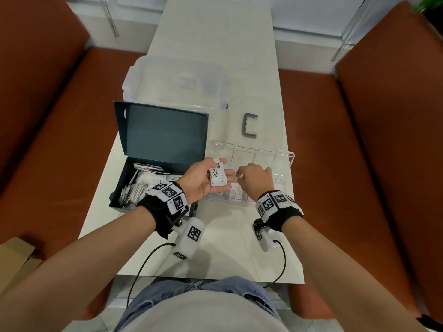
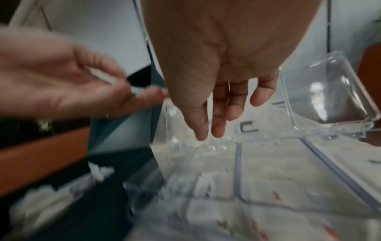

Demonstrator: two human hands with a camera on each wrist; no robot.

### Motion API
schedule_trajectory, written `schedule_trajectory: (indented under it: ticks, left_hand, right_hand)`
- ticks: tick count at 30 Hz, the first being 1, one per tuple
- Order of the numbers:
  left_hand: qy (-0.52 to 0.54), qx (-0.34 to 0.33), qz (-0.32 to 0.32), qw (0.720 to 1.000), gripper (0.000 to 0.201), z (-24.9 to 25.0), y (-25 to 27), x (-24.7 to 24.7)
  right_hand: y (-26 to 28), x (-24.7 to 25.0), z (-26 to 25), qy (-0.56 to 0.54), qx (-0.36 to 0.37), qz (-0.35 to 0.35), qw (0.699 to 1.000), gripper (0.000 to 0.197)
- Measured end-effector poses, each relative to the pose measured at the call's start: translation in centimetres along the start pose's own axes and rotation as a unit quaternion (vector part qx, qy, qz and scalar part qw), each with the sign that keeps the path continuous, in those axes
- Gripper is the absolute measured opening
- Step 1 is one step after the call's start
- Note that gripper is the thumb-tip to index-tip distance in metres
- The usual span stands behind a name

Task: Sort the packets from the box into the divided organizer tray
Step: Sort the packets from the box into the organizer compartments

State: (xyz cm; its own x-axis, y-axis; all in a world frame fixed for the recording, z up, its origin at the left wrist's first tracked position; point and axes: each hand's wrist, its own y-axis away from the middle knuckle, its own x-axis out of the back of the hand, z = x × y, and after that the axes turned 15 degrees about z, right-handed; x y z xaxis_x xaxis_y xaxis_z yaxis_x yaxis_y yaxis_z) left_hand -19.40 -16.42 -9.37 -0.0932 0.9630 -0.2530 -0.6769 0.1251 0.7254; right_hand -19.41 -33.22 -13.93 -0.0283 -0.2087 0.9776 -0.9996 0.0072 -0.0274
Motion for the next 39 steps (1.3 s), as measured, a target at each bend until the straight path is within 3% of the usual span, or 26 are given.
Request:
schedule_trajectory:
  ticks: [5,9,11,15,21,25,29,35,39]
  left_hand:
    - [-0.006,-0.004,-0.017,1.0,0.039,0.0,-0.2,-0.2]
    - [-0.025,-0.039,-0.025,0.999,0.044,-0.4,-0.4,-0.7]
    - [-0.032,-0.053,-0.025,0.998,0.048,-0.6,-0.5,-0.7]
    - [-0.05,-0.055,-0.031,0.997,0.048,-0.6,-0.2,-0.6]
    - [-0.032,-0.012,-0.007,0.999,0.033,-0.2,0.0,-0.1]
    - [-0.024,0.001,-0.013,1.0,0.038,0.0,-0.1,0.3]
    - [-0.051,-0.026,-0.042,0.997,0.018,0.1,-0.2,0.3]
    - [-0.073,-0.04,-0.051,0.995,0.024,0.1,-0.3,0.8]
    - [-0.126,-0.068,0.02,0.989,0.02,0.4,-0.9,1.2]
  right_hand:
    - [-0.5,3.0,-0.2,-0.224,-0.067,0.064,0.97,0.021]
    - [-0.6,4.5,-1.1,-0.298,-0.051,0.032,0.953,0.027]
    - [-0.7,4.7,-1.2,-0.31,-0.047,0.008,0.949,0.023]
    - [-0.9,4.8,-0.7,-0.347,-0.084,0.027,0.934,0.009]
    - [-1.0,4.7,-0.5,-0.386,-0.092,0.019,0.918,0.01]
    - [-1.3,4.7,-1.1,-0.415,-0.085,0.0,0.906,0.009]
    - [-1.4,4.7,-1.9,-0.389,-0.057,-0.005,0.919,0.009]
    - [-2.3,4.7,-2.5,-0.367,-0.048,-0.054,0.927,0.008]
    - [-3.1,4.3,-2.5,-0.373,-0.058,-0.053,0.925,0.005]
